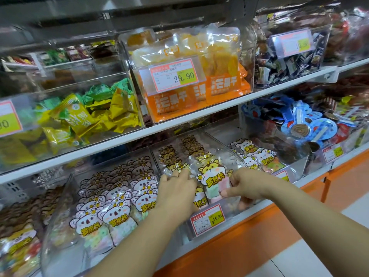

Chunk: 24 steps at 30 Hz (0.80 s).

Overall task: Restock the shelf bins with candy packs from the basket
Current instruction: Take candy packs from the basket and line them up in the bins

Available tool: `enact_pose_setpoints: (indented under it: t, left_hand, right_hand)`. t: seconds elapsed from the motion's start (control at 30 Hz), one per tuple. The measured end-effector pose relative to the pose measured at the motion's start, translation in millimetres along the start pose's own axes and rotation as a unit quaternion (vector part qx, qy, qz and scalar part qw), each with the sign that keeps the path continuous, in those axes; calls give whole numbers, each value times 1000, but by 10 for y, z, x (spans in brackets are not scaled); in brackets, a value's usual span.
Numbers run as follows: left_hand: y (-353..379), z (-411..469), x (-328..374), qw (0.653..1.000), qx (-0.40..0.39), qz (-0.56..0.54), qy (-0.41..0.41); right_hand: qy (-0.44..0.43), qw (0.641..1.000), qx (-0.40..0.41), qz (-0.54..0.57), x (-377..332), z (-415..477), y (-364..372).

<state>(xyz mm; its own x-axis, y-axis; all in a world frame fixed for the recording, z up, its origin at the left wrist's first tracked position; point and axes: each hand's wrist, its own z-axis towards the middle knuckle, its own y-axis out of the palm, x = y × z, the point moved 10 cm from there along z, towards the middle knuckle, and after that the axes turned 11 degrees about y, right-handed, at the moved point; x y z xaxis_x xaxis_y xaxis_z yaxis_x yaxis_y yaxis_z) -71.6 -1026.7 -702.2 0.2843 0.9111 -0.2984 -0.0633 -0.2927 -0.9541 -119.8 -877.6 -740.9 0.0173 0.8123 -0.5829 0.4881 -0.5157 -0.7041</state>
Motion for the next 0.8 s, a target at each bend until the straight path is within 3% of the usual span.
enact_pose_setpoints:
  t: [0.13, 0.23, 0.37, 0.47, 0.5, 0.57, 0.67, 0.8]
  left_hand:
    - [-5, -15, 22, 1000, 26, -15, -2]
    - [-8, -49, 25, 999, 36, -11, -1]
    - [-10, -89, -6, 999, 44, -22, 16]
    - [12, -97, -48, 998, 23, -59, 27]
    - [0, -105, -63, 995, 21, -90, 24]
    - [-35, -112, -104, 988, 25, -151, 9]
    - [2, -104, -129, 985, -2, -173, -5]
    - [56, 11, -83, 993, -84, -86, 17]
  right_hand:
    - [-26, 998, 63, -14, -1, 12, -88]
    - [-19, 988, 120, -92, -18, 5, -159]
    - [4, 952, 239, -190, -237, -319, -441]
    - [-169, 894, 363, -204, -837, -722, -521]
    - [-224, 880, 353, -225, -982, -757, -387]
    - [-241, 867, 322, -295, -1026, -649, -129]
    - [-168, 862, 294, -376, -845, -479, -122]
    - [-116, 864, 223, -436, -755, -334, -59]
